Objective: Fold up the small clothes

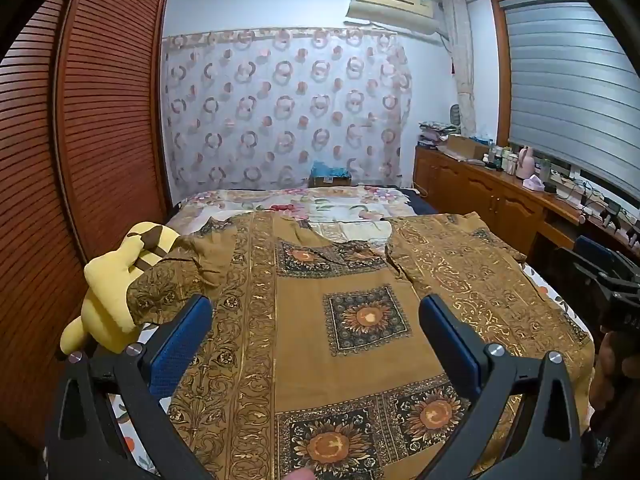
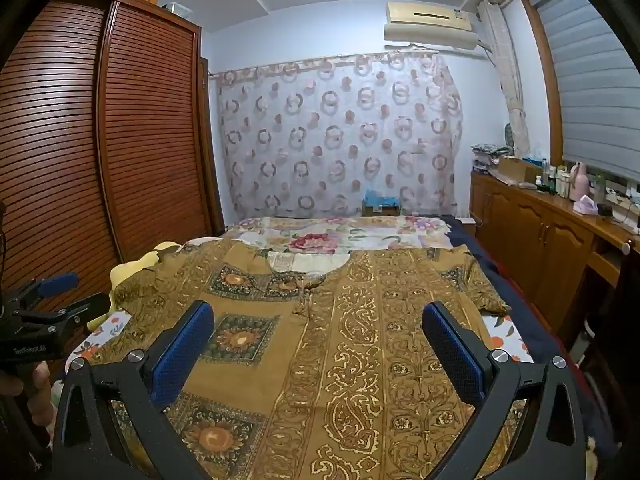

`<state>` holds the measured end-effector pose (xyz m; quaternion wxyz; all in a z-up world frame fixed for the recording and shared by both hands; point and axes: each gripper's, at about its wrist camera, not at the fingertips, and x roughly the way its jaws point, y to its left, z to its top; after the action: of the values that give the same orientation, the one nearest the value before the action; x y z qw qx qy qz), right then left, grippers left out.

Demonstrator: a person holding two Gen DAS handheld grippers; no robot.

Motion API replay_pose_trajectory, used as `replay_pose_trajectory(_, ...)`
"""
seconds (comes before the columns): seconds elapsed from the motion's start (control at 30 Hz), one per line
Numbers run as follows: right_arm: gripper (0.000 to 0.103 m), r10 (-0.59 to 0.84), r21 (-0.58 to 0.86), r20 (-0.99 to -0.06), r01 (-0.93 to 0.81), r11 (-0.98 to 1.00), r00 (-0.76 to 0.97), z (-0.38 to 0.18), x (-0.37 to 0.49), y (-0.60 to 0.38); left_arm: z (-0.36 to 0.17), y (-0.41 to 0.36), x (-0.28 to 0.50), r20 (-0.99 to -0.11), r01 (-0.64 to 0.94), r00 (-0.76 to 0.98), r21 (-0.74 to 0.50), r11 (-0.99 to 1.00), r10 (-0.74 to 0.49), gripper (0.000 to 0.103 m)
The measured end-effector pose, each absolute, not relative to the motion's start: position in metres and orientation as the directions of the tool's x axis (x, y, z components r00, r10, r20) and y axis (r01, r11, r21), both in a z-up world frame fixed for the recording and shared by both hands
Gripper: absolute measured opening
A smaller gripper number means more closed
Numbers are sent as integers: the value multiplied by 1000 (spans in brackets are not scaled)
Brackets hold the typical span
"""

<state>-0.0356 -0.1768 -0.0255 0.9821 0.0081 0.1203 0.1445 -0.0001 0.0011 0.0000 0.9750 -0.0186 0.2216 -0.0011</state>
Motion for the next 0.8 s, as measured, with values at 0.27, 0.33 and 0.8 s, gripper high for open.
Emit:
replay_pose_trajectory(0.27,103,284,47,-239,-281,959,929,-25,-35,-177,2,0,-4,-430,-17,903,-25,1000,5,103)
replay_pose_trajectory(0.33,103,284,48,-238,-280,959,929,-26,-35,-178,-1,5,-1,-436,-20,900,-42,999,0,103)
replay_pose_trajectory(0.8,103,287,54,-242,-283,958,927,-27,-35,-177,-6,3,0,-440,-22,898,-30,999,6,103)
